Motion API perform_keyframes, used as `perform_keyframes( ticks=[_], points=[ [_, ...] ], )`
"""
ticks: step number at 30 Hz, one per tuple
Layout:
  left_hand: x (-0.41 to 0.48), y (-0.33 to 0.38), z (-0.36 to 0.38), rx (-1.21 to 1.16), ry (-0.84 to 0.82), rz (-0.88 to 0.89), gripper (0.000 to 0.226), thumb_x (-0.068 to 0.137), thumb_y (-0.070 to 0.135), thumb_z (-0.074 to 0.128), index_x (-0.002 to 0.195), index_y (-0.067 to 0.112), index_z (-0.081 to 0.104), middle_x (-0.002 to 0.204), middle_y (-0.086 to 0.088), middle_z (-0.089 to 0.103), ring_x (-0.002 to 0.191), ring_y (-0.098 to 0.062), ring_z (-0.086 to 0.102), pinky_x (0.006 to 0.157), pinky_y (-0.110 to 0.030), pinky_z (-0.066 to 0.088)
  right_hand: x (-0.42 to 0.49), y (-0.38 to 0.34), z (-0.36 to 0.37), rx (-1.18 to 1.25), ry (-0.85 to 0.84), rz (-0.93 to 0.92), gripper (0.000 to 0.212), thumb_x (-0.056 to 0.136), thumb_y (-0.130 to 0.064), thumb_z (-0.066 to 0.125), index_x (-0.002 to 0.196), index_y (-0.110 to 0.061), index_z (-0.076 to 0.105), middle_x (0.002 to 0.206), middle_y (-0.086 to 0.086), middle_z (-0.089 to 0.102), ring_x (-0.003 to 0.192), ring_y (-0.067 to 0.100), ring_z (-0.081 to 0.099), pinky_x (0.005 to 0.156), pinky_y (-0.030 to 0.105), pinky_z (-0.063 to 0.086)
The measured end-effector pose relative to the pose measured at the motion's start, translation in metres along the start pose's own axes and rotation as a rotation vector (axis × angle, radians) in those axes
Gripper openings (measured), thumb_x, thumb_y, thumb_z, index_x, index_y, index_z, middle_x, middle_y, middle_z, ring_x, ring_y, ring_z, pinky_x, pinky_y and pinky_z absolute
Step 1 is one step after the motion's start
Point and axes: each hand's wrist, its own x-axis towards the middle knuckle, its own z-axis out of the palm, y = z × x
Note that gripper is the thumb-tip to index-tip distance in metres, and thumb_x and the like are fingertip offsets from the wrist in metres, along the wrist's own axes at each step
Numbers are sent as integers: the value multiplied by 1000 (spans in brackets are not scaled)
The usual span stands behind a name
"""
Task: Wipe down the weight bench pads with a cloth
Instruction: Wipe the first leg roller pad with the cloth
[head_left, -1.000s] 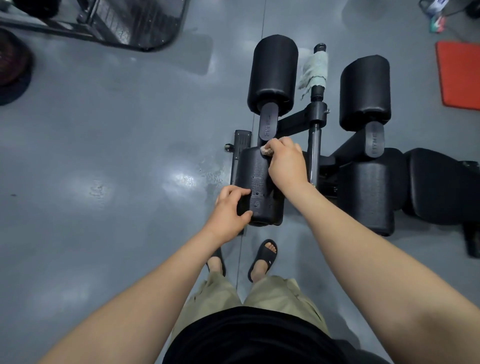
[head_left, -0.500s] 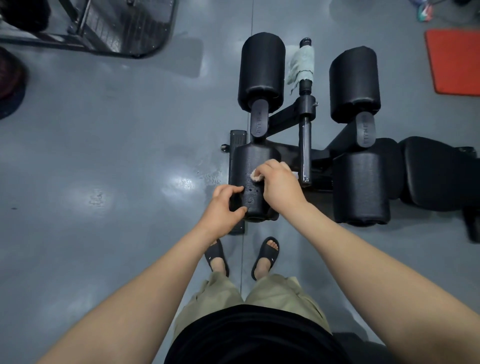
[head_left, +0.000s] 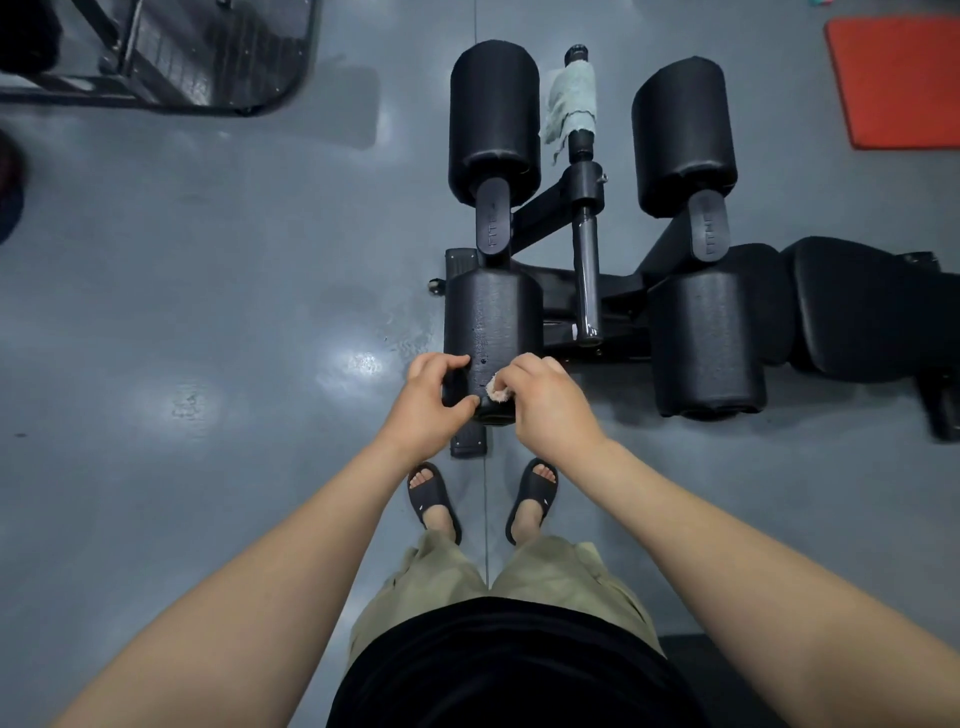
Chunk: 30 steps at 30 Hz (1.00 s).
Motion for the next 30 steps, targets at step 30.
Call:
perform_keyframes(
  ticks=[30],
  points=[
    [-2, 18, 4, 143, 10, 34, 48, 87, 15, 70, 131, 27, 56, 124, 9, 37, 123, -20, 48, 112, -37, 41, 48, -7, -14, -56, 117, 243, 21, 90, 3, 50, 108, -2, 60, 111, 17, 51, 92, 39, 54, 79, 42, 48]
  ],
)
